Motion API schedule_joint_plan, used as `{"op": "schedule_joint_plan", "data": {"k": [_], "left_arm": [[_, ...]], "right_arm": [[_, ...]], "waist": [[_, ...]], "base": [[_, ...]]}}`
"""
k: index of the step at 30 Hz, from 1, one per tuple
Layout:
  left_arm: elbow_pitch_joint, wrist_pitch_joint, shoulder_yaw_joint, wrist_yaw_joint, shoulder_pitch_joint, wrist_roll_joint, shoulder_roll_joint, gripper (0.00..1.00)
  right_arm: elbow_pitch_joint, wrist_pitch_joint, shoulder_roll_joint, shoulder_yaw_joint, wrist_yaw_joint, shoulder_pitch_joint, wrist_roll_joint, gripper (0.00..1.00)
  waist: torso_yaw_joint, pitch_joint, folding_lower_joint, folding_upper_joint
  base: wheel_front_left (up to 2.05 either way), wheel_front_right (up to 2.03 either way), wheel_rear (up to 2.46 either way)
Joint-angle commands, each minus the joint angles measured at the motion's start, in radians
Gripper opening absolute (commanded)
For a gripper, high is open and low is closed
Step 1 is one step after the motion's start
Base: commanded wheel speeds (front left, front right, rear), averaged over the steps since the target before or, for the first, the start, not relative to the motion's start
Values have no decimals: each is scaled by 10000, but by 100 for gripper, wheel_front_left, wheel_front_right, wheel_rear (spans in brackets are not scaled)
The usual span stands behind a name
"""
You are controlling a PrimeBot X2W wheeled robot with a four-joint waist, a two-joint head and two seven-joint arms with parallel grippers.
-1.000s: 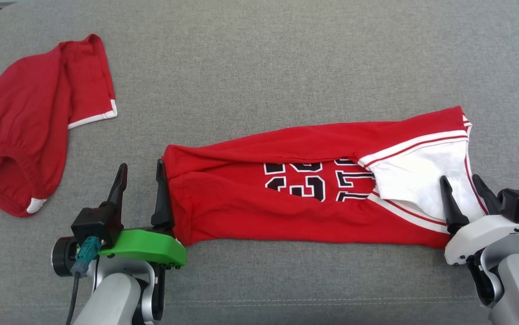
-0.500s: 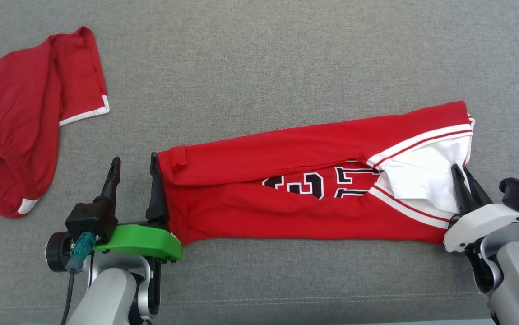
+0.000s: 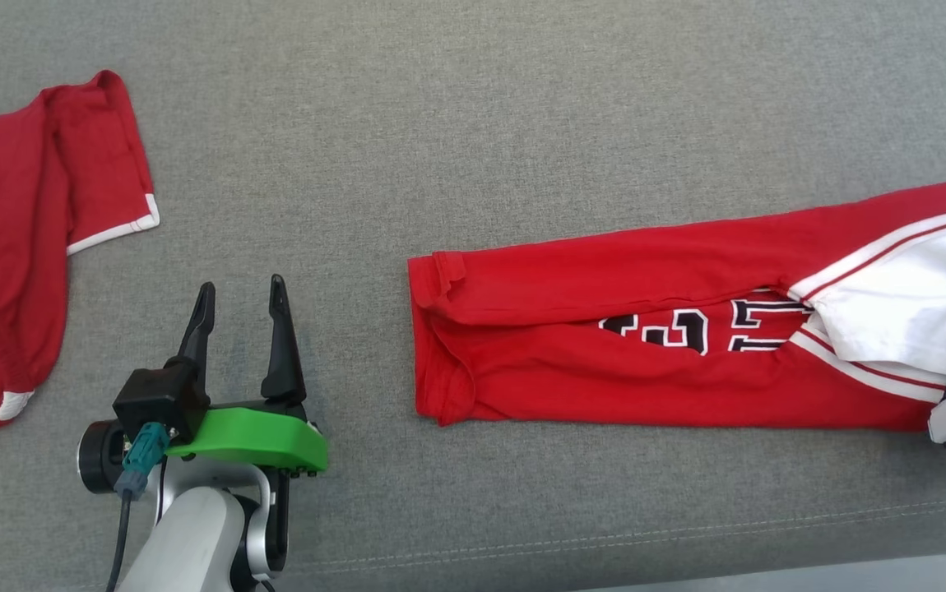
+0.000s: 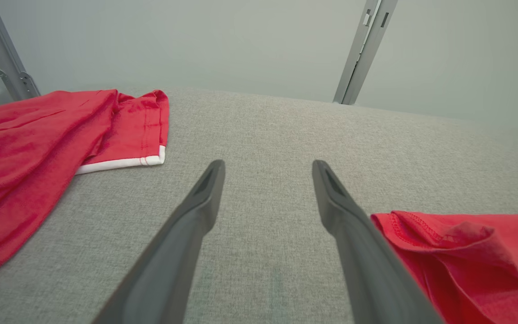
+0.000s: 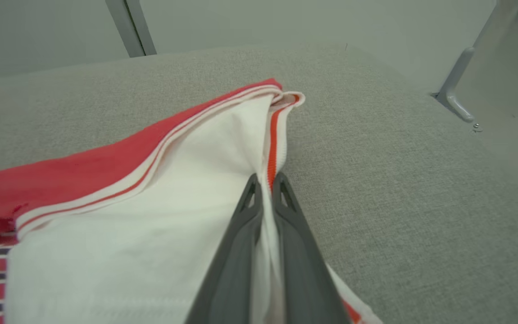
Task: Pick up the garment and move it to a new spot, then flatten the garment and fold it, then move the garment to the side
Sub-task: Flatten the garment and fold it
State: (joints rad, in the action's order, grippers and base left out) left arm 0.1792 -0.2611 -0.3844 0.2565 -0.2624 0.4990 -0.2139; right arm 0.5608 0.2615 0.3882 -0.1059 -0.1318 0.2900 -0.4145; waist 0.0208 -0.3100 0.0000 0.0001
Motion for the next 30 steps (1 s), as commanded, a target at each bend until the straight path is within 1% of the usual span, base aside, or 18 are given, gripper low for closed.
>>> {"op": "schedule_joint_plan", "data": {"k": [1,5,12,16,19,24,26,27,30], "left_arm": [[3,-41,49,27,-80,-76,-64,100],[-3,-41,58,33,-60,-99,-88,100],[41,-42,-54,-41,-96,-92,-39,100],[87,-28,-183,-103,-241,-99,33,100],[137,-24,-224,-158,-283,-75,71,100],[221,-28,-291,-226,-442,-88,185,100],[269,-28,-337,-283,-463,-119,212,100],[269,-28,-337,-283,-463,-119,212,100],[308,-32,-333,-308,-524,-118,261,100]], "right_arm": [[-257,50,-41,53,21,-76,125,0],[-1536,51,-227,688,18,-94,228,0],[-4603,-494,-837,2662,18,-289,344,0],[-5560,-994,-1275,3897,16,-42,267,0],[-5642,-1190,-1543,4775,18,252,188,0],[-4926,-1086,-1987,6037,16,832,-216,0],[-4424,-1043,-1998,6370,16,1065,-359,0],[-4424,-1043,-1998,6370,16,1065,-359,0],[-3674,-914,-2116,6770,16,1391,-551,0]], "waist": [[-113,29,0,-1],[-285,101,0,-1],[-434,222,0,-1],[-313,222,0,-1],[-103,204,0,-1],[371,178,0,-1],[564,161,0,-1],[564,161,0,-1],[809,128,0,-1]], "base": [[0,0,0],[0,0,0],[0,0,0],[0,0,0],[0,0,0],[0,0,0],[0,0,0],[0,0,0],[0,0,0]]}}
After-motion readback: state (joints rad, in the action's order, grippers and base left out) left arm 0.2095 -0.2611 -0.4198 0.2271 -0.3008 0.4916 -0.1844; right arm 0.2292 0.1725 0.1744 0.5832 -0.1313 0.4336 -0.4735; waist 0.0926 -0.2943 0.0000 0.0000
